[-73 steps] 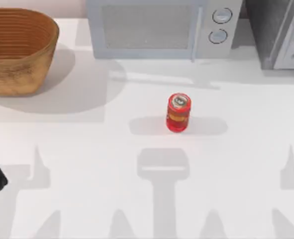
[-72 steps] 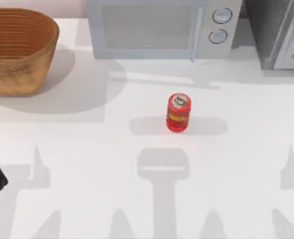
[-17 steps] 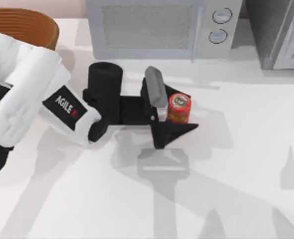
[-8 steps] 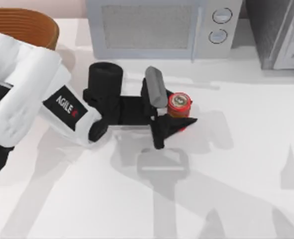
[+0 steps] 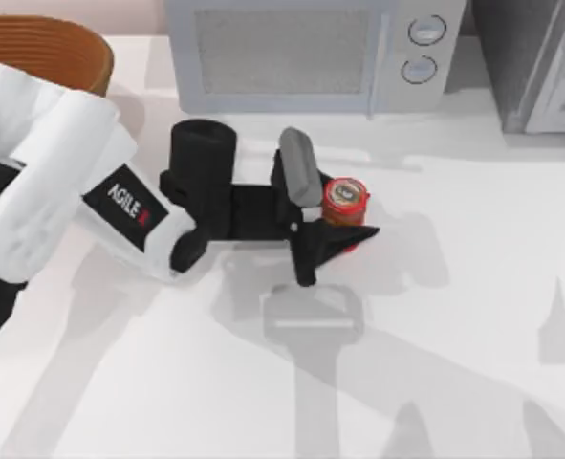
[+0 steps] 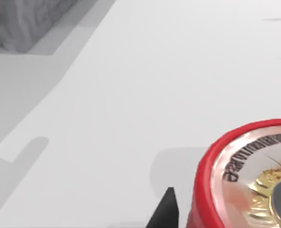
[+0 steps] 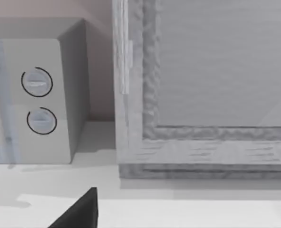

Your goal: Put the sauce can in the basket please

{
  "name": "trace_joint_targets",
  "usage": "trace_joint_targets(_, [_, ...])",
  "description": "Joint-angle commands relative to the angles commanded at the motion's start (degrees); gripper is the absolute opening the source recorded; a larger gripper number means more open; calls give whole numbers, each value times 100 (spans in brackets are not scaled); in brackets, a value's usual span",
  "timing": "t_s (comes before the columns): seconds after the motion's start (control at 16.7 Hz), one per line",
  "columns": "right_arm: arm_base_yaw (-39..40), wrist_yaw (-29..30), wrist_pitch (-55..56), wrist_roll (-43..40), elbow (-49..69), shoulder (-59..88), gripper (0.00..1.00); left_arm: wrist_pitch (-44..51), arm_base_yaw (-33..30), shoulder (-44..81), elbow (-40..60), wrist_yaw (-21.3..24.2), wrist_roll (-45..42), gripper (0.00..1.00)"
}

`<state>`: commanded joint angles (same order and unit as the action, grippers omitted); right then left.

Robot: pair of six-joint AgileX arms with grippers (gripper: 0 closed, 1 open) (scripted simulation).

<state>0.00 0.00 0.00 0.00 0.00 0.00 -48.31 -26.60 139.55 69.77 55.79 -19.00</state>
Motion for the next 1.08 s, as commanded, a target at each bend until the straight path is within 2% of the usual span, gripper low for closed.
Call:
trace_joint_targets(0.24, [0, 0, 0, 0, 0, 0, 100, 379, 145, -301, 143, 203, -199, 0])
trace_joint_targets(0.54, [0, 0, 0, 0, 0, 0, 100, 2121, 887, -1373, 598, 848, -850, 0])
trace_joint_targets(0.78, [0, 0, 0, 0, 0, 0, 100, 3707, 1958, -2236, 1035, 1286, -1292, 0])
trace_joint_targets(1.08, [0, 0, 0, 0, 0, 0, 100, 5141, 3868, -2760, 1523, 1394, -1439, 0])
